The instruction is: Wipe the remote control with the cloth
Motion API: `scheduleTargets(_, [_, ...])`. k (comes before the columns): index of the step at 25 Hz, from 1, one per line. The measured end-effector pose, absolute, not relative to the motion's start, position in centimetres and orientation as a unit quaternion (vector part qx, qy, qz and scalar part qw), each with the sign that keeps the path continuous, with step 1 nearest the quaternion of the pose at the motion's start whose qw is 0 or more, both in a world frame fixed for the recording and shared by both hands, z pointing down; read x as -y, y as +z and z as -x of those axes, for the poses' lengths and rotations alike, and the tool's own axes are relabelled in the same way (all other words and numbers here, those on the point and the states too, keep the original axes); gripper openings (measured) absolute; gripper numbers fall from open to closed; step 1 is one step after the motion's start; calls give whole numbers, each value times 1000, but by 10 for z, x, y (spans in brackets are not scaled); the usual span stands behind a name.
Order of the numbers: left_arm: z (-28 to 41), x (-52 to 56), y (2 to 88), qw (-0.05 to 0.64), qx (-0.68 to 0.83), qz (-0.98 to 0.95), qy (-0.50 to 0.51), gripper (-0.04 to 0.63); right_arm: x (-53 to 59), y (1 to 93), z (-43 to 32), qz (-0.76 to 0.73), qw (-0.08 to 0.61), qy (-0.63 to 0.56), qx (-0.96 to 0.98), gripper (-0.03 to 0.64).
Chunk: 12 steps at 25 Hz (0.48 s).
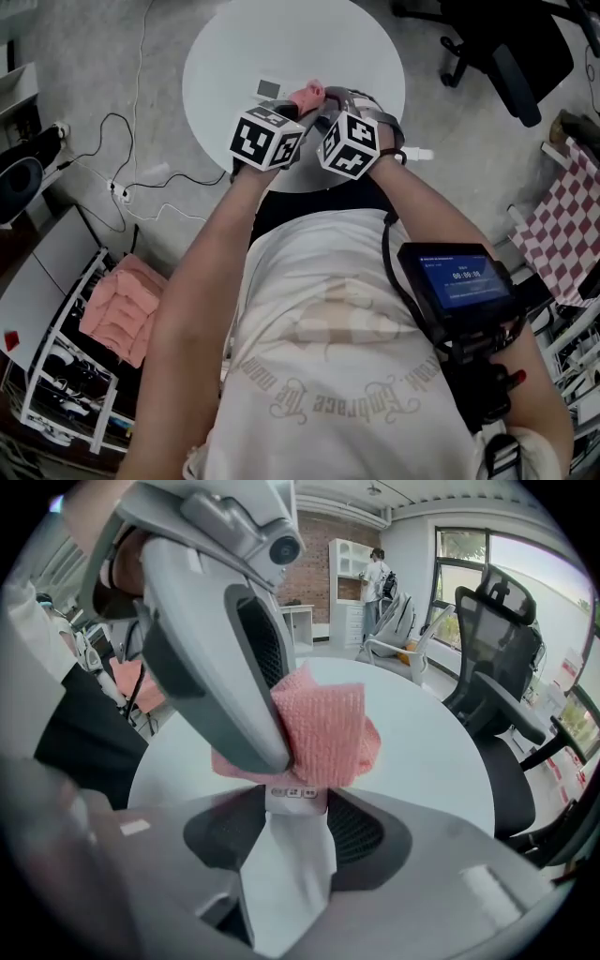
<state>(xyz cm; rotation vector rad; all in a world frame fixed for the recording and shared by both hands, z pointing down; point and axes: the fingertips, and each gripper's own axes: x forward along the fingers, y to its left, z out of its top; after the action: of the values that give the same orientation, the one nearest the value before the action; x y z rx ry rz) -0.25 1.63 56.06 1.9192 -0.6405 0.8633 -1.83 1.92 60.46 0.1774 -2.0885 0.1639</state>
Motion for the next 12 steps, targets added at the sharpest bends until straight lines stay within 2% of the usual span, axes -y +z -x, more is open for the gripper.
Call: scheduleTargets(12, [40, -27, 527, 440, 391, -759, 280, 21, -15, 604, 1, -67, 501, 62, 861, 218])
